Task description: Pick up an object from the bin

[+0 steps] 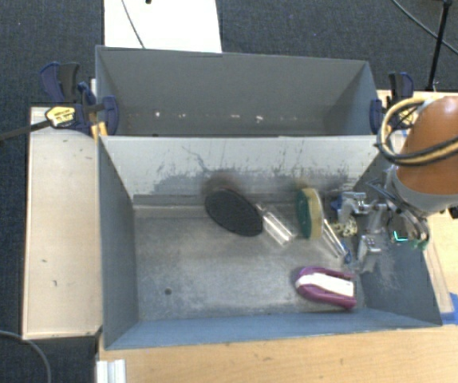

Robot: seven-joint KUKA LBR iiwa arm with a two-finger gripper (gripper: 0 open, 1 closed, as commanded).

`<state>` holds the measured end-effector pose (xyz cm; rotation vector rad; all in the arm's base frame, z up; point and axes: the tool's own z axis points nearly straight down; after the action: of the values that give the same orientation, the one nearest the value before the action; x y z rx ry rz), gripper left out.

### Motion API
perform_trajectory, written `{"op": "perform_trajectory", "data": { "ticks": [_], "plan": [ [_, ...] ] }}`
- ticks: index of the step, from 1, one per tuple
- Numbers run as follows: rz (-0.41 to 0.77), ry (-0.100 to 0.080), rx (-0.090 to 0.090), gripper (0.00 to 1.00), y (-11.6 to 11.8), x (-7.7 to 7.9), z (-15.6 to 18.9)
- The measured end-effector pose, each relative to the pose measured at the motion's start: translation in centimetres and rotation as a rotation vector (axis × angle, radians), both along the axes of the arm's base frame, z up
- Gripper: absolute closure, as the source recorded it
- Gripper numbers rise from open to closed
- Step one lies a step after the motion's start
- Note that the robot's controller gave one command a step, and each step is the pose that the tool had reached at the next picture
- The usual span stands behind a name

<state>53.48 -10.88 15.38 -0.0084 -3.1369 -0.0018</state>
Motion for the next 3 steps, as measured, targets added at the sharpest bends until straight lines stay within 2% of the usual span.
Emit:
{"op": "perform_trajectory", "data": {
  "ticks": [1,2,3],
  "plan": [
    [-0.117,0.000,-0.002,0.00,2.3,-5.1,-8.5],
    [-0.181,-0.011,-0.002,0.00,2.2,-5.3,-5.2],
    [-0.105,-0.004,-0.001,0.00,2.8,-5.6,-5.4]
  ]
}}
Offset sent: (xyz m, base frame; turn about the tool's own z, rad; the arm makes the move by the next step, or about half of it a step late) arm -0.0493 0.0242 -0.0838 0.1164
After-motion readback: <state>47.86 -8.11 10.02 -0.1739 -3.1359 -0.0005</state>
